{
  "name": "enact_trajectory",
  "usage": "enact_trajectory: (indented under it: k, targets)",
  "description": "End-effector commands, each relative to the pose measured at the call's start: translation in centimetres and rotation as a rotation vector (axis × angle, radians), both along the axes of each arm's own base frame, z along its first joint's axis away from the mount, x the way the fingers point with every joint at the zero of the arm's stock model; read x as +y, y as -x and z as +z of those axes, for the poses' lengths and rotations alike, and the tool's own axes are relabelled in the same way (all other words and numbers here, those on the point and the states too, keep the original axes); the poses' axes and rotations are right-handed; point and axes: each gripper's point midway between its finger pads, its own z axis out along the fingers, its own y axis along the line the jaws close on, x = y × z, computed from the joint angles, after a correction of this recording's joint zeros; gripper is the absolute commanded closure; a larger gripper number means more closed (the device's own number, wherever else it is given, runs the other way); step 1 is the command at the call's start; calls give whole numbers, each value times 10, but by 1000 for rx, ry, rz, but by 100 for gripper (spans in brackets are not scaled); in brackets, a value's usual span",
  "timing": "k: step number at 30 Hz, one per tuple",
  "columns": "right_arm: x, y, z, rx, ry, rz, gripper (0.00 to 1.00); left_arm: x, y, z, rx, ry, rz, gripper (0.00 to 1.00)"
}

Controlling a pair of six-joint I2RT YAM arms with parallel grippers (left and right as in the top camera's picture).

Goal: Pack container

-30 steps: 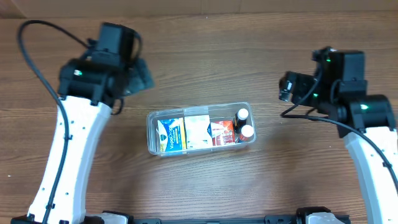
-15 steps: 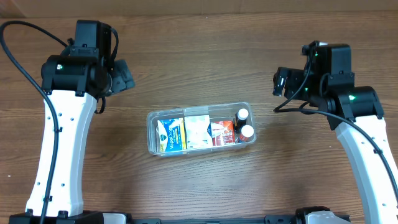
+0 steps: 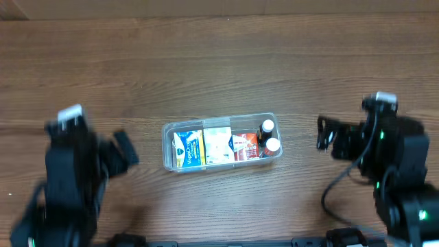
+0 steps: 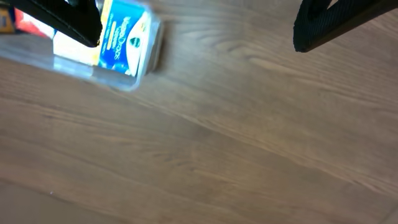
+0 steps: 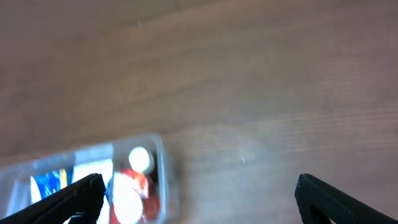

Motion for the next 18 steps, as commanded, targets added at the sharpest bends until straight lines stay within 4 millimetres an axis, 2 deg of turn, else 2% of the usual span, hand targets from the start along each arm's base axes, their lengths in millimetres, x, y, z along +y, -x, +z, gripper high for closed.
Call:
enact_trajectory:
  k: [1,5,9,18]
  targets:
    - [-7,26,-13,0,8,-26,0,5,27,-19,-54,-4,4,0]
    - [-9,39,-19,31,14,-28,0,7,40,-26,-83,0,4,0]
    - [-10,49,-31,95,22,-28,0,7,42,-27,-77,-1,4,0]
    - [-10,51,-33,106,23,-28,0,8,45,-30,-62,-3,4,0]
